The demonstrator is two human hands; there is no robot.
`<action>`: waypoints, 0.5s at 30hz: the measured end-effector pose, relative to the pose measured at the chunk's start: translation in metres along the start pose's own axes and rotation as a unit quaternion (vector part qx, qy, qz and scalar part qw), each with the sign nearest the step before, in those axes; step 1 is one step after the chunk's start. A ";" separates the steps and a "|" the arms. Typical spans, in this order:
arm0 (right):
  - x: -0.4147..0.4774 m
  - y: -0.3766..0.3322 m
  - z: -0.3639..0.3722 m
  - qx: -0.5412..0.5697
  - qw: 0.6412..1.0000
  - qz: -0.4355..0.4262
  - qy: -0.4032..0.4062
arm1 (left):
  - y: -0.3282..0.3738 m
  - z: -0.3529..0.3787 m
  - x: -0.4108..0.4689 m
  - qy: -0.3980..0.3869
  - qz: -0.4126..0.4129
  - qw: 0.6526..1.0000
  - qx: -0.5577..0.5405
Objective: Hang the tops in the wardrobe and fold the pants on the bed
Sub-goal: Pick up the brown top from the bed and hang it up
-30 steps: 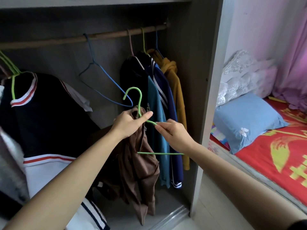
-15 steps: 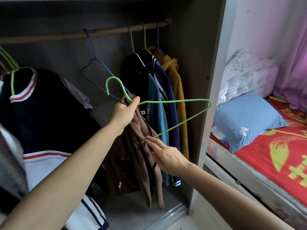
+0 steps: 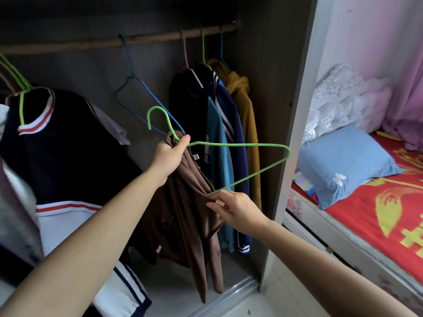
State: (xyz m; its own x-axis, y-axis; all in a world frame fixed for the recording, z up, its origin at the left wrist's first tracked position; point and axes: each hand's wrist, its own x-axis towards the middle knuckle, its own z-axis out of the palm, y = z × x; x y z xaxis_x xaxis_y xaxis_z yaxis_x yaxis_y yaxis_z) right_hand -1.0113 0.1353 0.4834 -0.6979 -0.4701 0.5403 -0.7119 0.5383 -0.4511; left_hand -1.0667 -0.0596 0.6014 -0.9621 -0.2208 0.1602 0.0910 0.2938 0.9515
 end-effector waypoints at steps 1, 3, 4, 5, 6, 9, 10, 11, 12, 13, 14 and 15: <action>-0.003 -0.001 -0.001 0.011 1.000 -0.003 0.011 | -0.002 -0.004 0.003 0.017 -0.008 1.000 0.004; -0.007 0.001 -0.006 0.009 0.999 -0.004 0.036 | -0.005 -0.012 0.008 0.054 -0.016 0.998 0.016; -0.008 0.004 -0.009 -0.001 0.999 0.000 0.049 | -0.007 -0.015 0.010 0.071 -0.018 0.997 0.023; -0.008 0.007 -0.013 -0.014 0.998 0.009 0.057 | -0.008 -0.018 0.012 0.087 -0.021 0.996 0.029; -0.008 0.011 -0.018 -0.031 0.998 0.023 0.057 | -0.009 -0.020 0.013 0.098 -0.024 0.994 0.034; -0.006 0.017 -0.027 -0.098 0.994 0.028 0.025 | -0.011 -0.020 0.012 0.109 -0.013 0.993 0.052; -0.005 0.016 -0.029 -0.115 0.993 0.018 0.012 | -0.011 -0.019 0.011 0.109 -0.003 0.992 0.059; -0.005 0.016 -0.031 -0.127 0.992 0.006 0.004 | -0.011 -0.019 0.010 0.110 0.006 0.992 0.065; -0.005 0.014 -0.032 -0.137 0.991 -0.005 0.002 | -0.010 -0.019 0.010 0.113 0.015 0.991 0.068; -0.006 0.014 -0.034 -0.146 0.989 -0.019 0.003 | -0.010 -0.019 0.009 0.117 0.021 0.991 0.068; -0.007 0.013 -0.035 -0.156 0.987 -0.035 0.004 | -0.009 -0.019 0.009 0.120 0.024 0.990 0.065; -0.008 0.012 -0.035 -0.164 0.985 -0.053 0.005 | -0.010 -0.020 0.010 0.124 0.025 0.990 0.061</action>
State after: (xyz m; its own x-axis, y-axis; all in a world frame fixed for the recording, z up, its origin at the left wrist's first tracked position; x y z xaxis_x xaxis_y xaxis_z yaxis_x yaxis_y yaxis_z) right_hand -1.0113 0.1704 0.4986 -0.6193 -0.5302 0.5791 -0.7161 0.6839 -0.1395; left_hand -1.0717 -0.0835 0.5990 -0.8627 -0.4208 0.2805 0.0903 0.4176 0.9041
